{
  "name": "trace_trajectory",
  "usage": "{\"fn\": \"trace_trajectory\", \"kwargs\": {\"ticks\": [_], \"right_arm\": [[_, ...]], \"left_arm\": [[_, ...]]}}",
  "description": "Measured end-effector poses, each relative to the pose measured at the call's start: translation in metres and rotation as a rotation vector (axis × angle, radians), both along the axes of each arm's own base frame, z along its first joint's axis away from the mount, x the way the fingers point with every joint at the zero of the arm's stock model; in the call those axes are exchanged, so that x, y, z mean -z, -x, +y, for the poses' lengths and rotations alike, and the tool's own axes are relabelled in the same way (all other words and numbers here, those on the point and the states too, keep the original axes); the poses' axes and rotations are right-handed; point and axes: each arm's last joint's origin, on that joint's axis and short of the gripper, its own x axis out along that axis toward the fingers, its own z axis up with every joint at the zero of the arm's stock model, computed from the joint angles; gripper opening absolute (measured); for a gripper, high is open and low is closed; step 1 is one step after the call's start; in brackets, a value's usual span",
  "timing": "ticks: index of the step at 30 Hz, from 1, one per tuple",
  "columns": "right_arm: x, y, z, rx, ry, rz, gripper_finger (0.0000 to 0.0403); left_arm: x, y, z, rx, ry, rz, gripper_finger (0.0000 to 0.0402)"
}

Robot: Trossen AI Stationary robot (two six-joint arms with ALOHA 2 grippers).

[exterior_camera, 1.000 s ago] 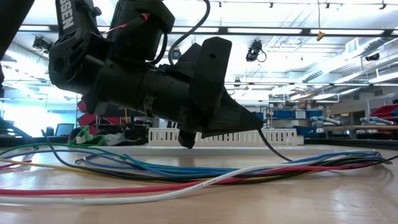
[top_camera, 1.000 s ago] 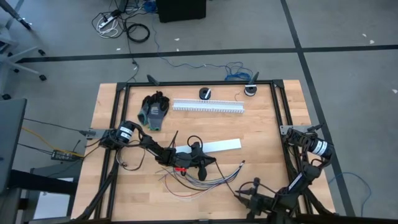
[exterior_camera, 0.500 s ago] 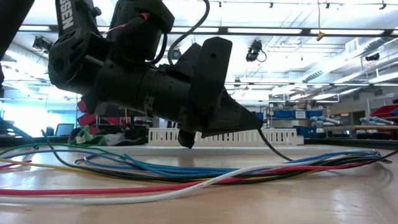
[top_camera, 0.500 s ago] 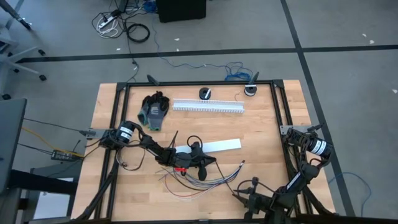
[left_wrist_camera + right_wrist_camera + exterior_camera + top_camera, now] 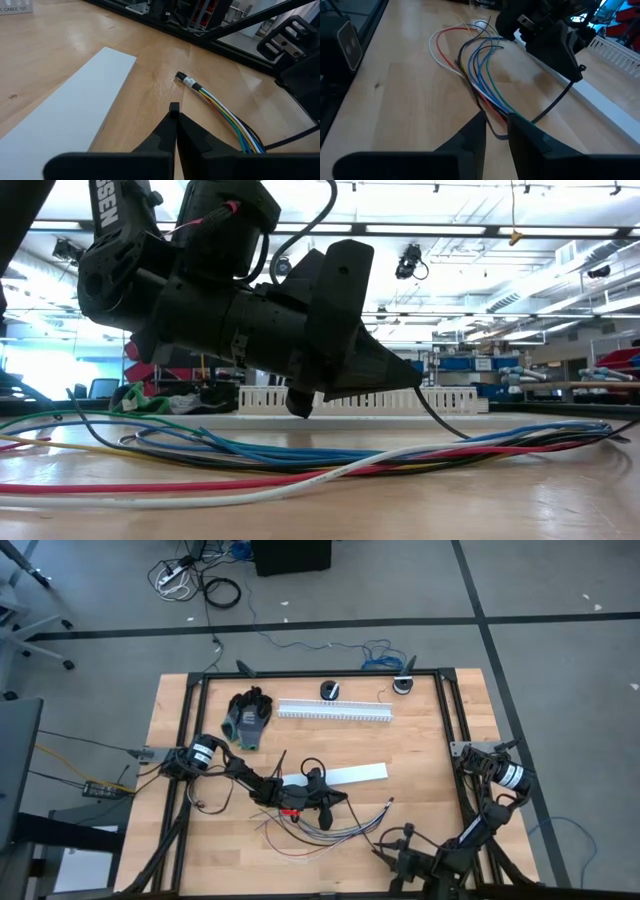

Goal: Ziptie cables
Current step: Wrap the black zip tie around the cables

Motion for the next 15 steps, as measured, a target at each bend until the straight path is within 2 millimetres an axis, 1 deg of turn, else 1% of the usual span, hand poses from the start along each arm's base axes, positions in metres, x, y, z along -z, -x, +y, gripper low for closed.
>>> {"fn": "trace_trajectory", "kwargs": {"ticks": [6, 8, 11, 15], "right_arm": [[0.0009, -0.0035, -0.0018, -0.001, -0.014, 0.023, 0.0067], [0.0012, -0.0051, -0.0027, -0.003, -0.02, 0.035, 0.0051], [0.0018, -0.0068, -0.0035, -0.013, -0.015, 0.059, 0.0013], [0.0026, -0.0101, -0.0053, -0.019, -0.018, 0.086, 0.0003]], "left_arm": [[0.0, 0.0, 0.0, 0.0, -0.001, 0.0, 0.0], [0.0, 0.0, 0.0, 0.0, -0.001, 0.0, 0.0], [0.0, 0.0, 0.0, 0.0, -0.001, 0.0, 0.0], [0.0, 0.0, 0.0, 0.0, -0.001, 0.0, 0.0]]}}
